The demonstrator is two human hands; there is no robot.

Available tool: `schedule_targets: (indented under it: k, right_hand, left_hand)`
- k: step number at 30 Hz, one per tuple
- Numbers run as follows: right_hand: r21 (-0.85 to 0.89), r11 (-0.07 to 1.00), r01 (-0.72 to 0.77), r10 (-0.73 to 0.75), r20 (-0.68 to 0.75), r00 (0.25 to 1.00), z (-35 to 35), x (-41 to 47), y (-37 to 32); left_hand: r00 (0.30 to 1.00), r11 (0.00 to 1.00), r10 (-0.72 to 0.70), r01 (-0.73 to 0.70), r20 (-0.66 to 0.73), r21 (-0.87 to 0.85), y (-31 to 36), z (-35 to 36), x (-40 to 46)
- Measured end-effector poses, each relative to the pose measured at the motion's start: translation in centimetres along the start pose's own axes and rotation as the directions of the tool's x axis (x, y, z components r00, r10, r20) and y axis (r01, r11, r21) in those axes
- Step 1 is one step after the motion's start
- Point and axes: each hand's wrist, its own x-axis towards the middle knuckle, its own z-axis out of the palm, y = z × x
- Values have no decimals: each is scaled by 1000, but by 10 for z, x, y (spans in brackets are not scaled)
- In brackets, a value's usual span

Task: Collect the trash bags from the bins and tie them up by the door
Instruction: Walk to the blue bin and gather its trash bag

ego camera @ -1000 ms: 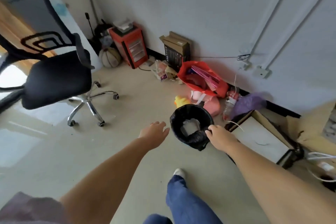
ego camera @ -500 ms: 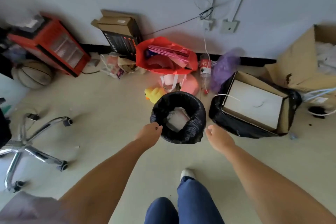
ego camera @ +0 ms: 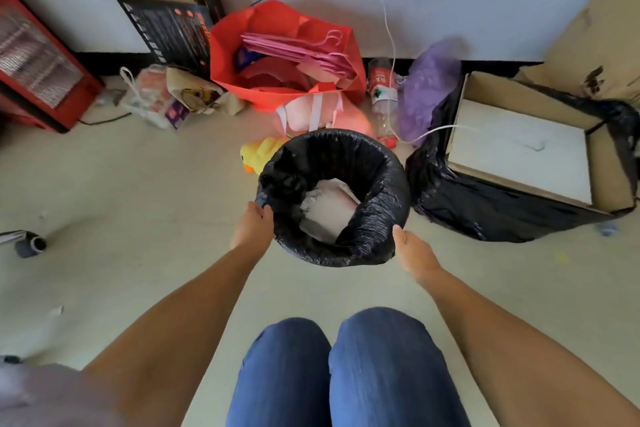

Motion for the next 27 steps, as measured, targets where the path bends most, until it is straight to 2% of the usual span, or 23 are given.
schedule_targets:
  k: [2, 4, 6, 9, 12, 14, 17, 19, 21, 23, 27]
  right_hand:
    - [184, 983, -26, 22, 23, 1000, 11, 4, 3]
    - [389, 917, -84, 64, 64, 996, 19, 5, 0]
    - [510, 845, -159, 99, 143, 985, 23, 6, -3]
    - [637, 719, -276, 104, 294, 950, 26, 6, -7]
    - [744, 557, -369, 53, 412, 910, 23, 3, -11]
    - [781, 486, -394, 49, 425, 904, 20, 1, -12]
    - [858, 383, -341, 106, 326, 939, 17, 1, -9]
    - [921, 255, -294, 148, 263, 953, 13, 0, -8]
    - [958, 105, -266, 168, 247, 954, 10, -2, -7]
    - [963, 35, -268, 189, 257, 948, 8, -3, -6]
    - [942, 108, -318, 287, 276, 917, 1, -2, -9]
  left_hand:
    - [999, 992, -14, 10, -34, -127, -5, 11, 7]
    - [997, 960, -66, 53, -38, -275, -8, 18, 15]
    - [991, 891, -131, 124, 16, -438, -13, 19, 20]
    - [945, 735, -214, 321, 246, -597, -18, 20, 17]
    - [882, 556, -169, 454, 441, -696, -22, 17, 11]
    - [865, 447, -139, 489, 481, -749, -26, 14, 14]
    - [856, 245, -150, 517, 494, -820, -30, 9, 22]
    - [831, 127, -144, 554, 537, -823, -29, 4, 26]
    - [791, 104, -163, 608, 590, -787, -27, 1, 26]
    - [749, 98, -209, 655, 628, -749, -25, -1, 23]
    - [714, 68, -258, 686, 651, -724, -18, -8, 14]
